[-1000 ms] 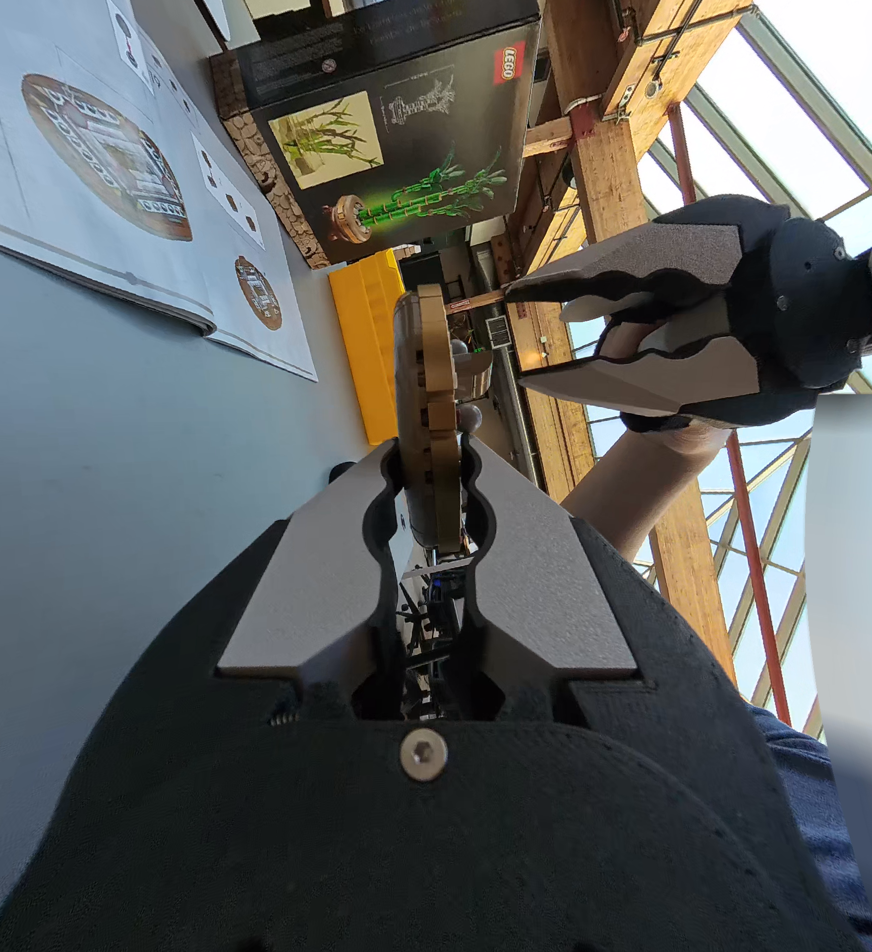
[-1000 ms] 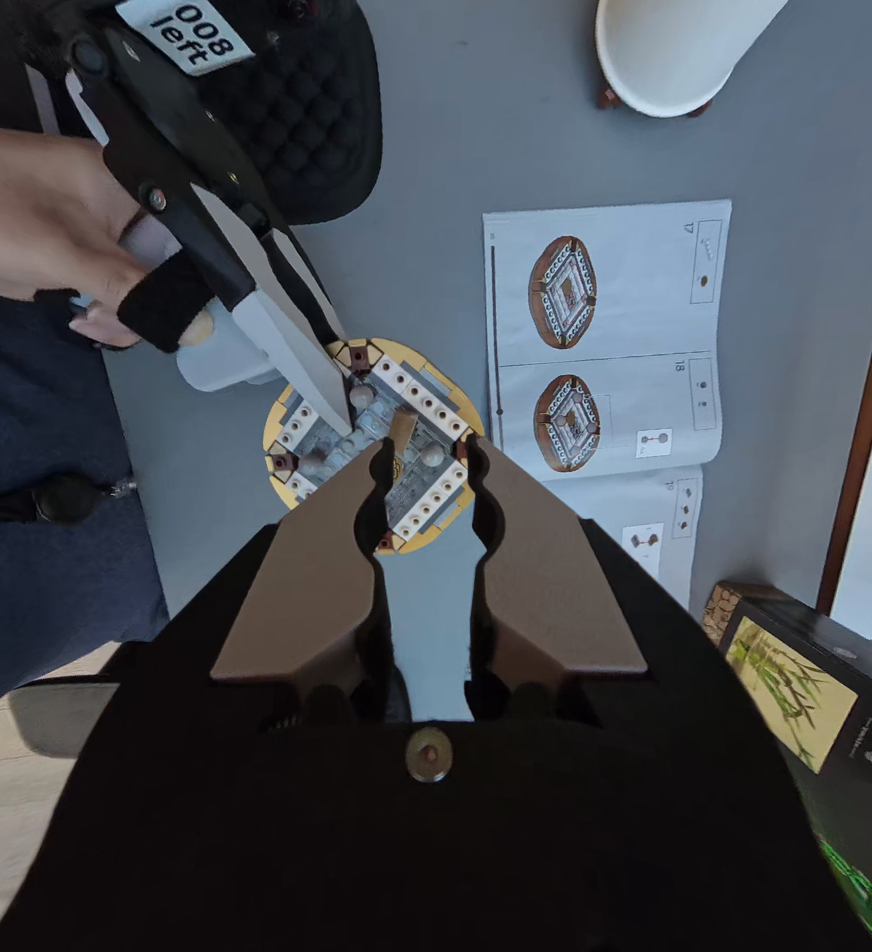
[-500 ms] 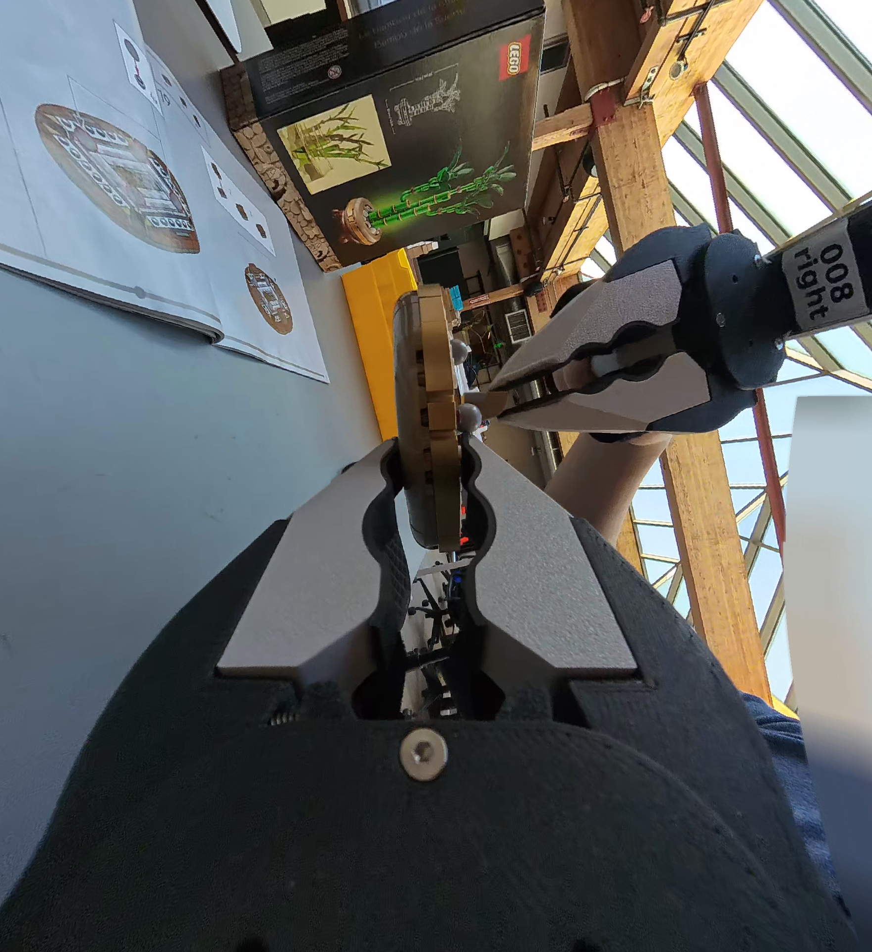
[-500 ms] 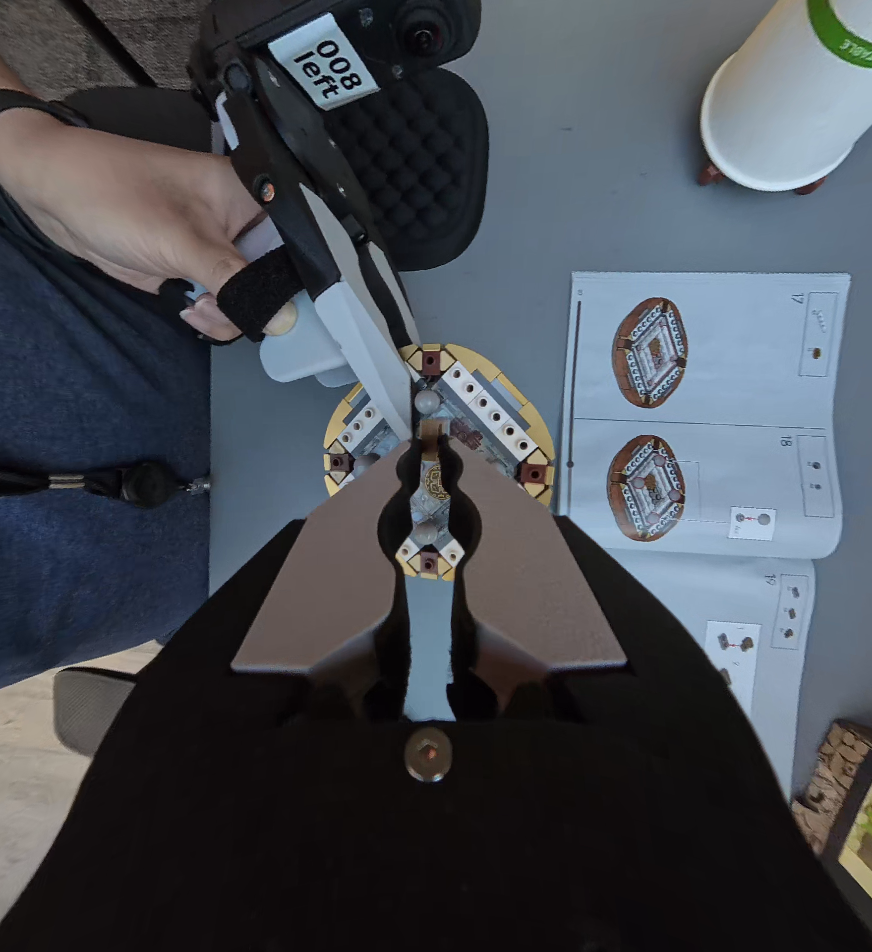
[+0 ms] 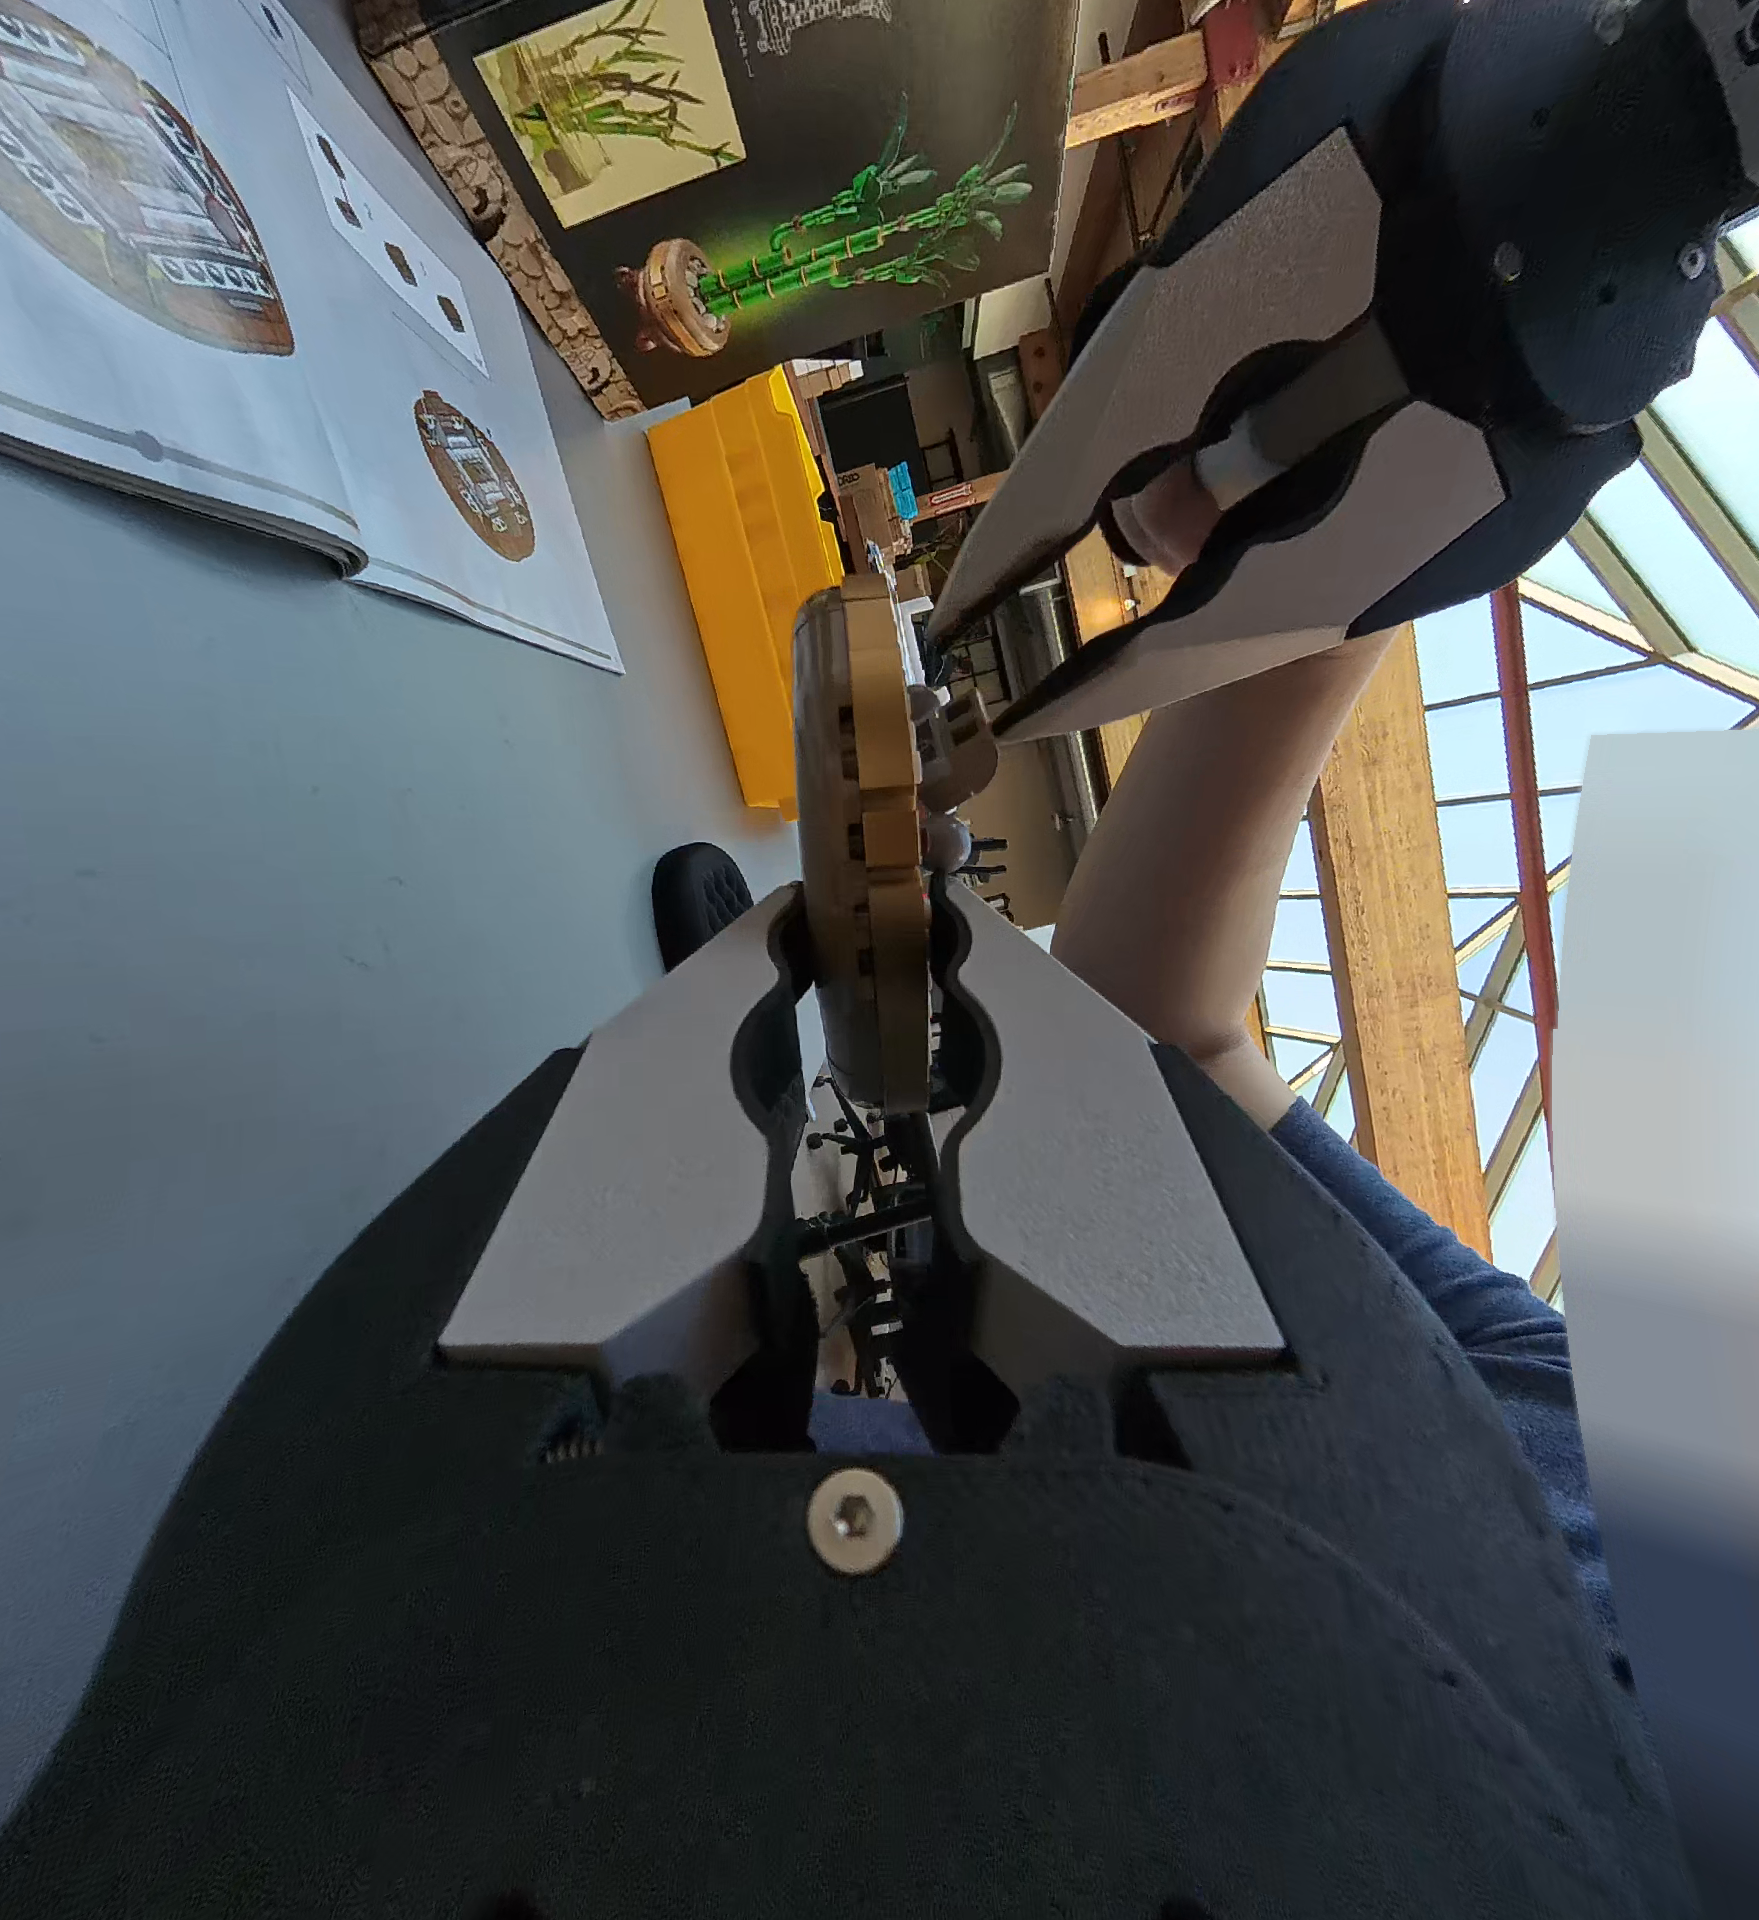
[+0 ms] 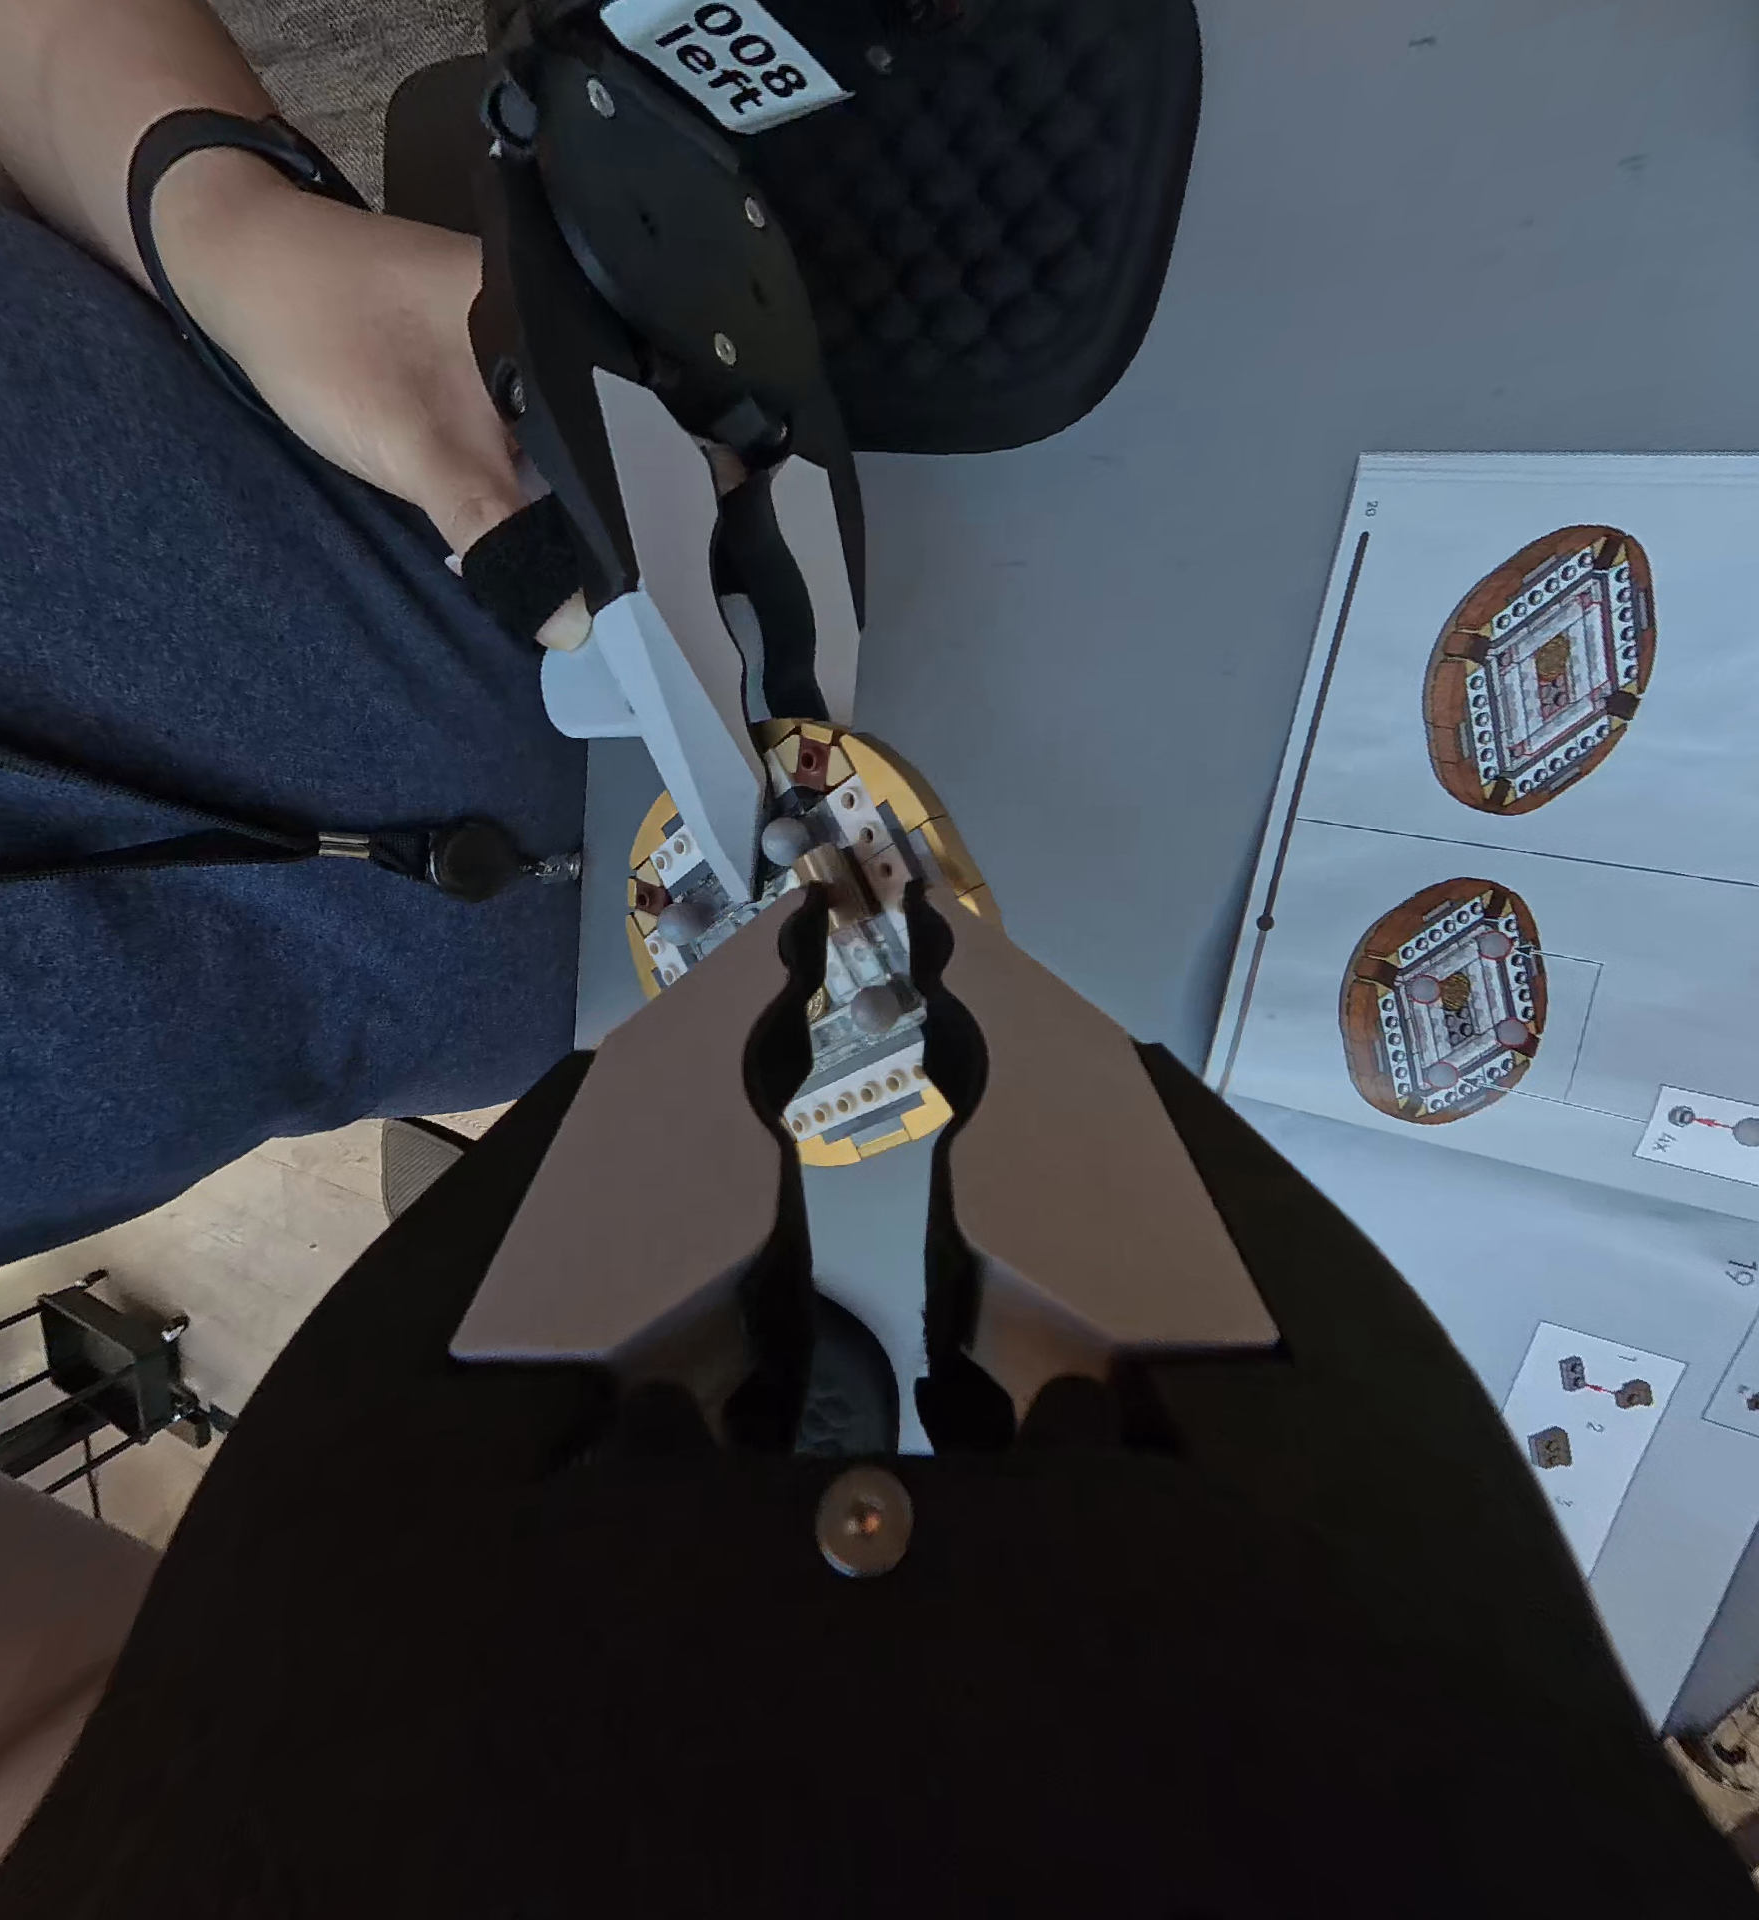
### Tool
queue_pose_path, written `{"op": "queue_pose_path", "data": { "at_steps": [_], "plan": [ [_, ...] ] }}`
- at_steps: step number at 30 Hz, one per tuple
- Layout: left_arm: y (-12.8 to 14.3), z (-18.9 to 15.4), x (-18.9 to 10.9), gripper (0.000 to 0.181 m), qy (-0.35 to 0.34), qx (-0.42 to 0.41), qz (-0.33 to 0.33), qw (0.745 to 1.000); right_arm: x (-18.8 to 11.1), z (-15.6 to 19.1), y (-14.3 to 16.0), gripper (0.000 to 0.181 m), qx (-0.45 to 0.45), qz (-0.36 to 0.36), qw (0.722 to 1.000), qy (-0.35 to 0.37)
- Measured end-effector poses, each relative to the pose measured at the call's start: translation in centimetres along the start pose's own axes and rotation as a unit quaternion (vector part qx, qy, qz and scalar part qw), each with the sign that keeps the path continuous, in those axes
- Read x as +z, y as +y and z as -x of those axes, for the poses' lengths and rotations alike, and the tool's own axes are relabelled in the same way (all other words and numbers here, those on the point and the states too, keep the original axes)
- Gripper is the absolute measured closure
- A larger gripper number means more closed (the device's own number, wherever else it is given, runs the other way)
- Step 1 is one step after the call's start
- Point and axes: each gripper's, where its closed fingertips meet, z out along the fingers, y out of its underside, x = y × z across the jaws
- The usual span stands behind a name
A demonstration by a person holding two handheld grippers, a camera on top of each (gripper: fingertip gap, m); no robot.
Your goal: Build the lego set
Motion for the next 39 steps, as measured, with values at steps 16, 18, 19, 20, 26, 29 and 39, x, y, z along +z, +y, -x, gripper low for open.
{"op": "queue_pose_path", "data": {
  "at_steps": [16,18,19,20,26,29,39],
  "plan": [
    [-2.0,0.9,-1.3,0.162,0.006,-0.032,-0.047,0.998,-6.9,-2.8,-2.4,0.161,-0.032,-0.189,0.955,0.227],
    [-2.4,1.5,-1.6,0.162,-0.003,-0.032,-0.058,0.998,-9.4,-3.6,-1.0,0.16,-0.011,-0.209,0.925,0.317],
    [-2.7,1.7,-1.8,0.162,-0.009,-0.03,-0.066,0.997,-10.3,-3.6,-0.1,0.158,-0.003,-0.219,0.91,0.351],
    [-3.0,2.0,-2.0,0.162,-0.013,-0.029,-0.077,0.997,-11.3,-3.7,1.0,0.157,0.013,-0.232,0.891,0.391],
    [-4.0,3.2,-2.6,0.162,-0.03,-0.034,-0.123,0.991,-15.1,-1.2,8.2,0.153,0.127,-0.326,0.781,0.517],
    [-4.3,3.2,-2.4,0.162,-0.034,-0.03,-0.132,0.99,-16.4,0.4,11.1,0.158,0.143,-0.356,0.725,0.573],
    [-3.8,3.7,-1.0,0.162,-0.045,-0.023,-0.133,0.99,-9.0,2.3,7.4,0.158,0.155,-0.447,0.768,0.432]
  ]
}}
